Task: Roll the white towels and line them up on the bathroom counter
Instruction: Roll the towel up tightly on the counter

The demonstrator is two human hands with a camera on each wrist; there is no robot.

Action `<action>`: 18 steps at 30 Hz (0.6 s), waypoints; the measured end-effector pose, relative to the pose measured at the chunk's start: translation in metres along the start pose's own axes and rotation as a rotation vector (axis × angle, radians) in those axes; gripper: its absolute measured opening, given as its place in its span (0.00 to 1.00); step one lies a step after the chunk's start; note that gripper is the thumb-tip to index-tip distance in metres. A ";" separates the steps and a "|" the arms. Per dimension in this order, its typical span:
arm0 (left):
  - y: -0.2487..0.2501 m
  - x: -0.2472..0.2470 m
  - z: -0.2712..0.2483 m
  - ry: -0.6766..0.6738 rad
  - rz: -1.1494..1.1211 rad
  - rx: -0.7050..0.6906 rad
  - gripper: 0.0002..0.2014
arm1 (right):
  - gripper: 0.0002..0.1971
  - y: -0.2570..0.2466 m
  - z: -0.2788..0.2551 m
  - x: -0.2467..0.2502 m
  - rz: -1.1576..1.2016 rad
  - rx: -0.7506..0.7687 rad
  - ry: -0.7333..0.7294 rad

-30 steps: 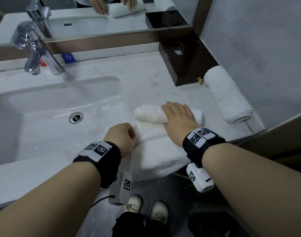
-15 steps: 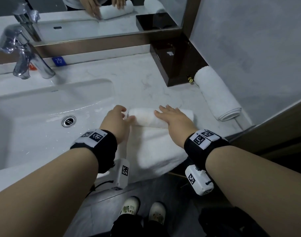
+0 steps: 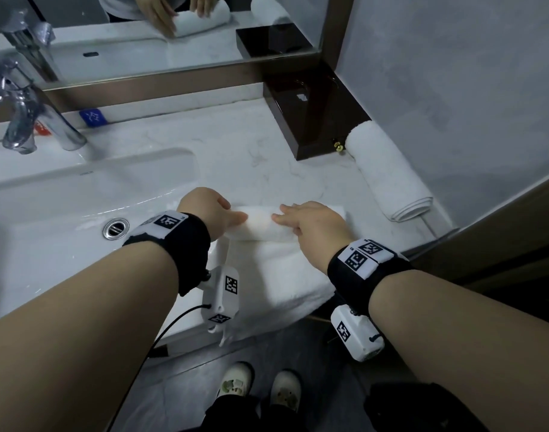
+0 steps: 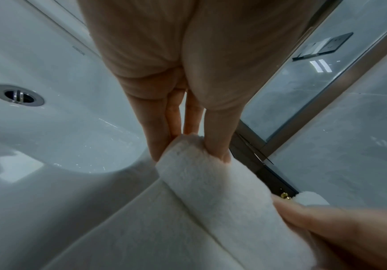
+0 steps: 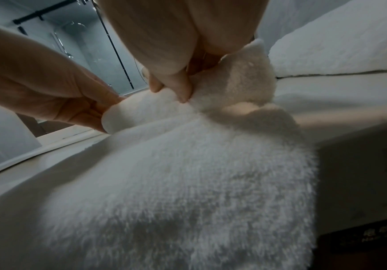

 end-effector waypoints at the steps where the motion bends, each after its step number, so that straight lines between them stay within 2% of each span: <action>1: -0.001 0.000 0.000 -0.019 0.000 0.004 0.20 | 0.27 0.001 0.001 0.000 0.023 -0.018 0.000; 4: -0.002 -0.002 0.000 -0.058 0.019 -0.012 0.19 | 0.31 0.003 -0.002 0.001 0.129 -0.132 -0.010; 8: 0.003 -0.003 -0.001 -0.104 0.057 -0.039 0.18 | 0.26 0.004 -0.001 0.009 0.105 -0.202 -0.026; 13: 0.014 0.000 -0.002 -0.093 0.201 -0.067 0.16 | 0.23 0.012 0.015 0.034 0.167 -0.208 -0.146; 18: 0.014 0.000 -0.002 -0.106 0.234 -0.080 0.15 | 0.29 0.024 0.019 0.041 0.041 -0.287 -0.334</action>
Point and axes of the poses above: each hand's wrist, its own z-axis towards the middle knuckle, its own x-axis out of the back of the hand, y = z × x, the point moved 4 cm from there along z, towards the middle knuckle, and after that the axes turned 4 degrees about y, right-handed, at the moved point
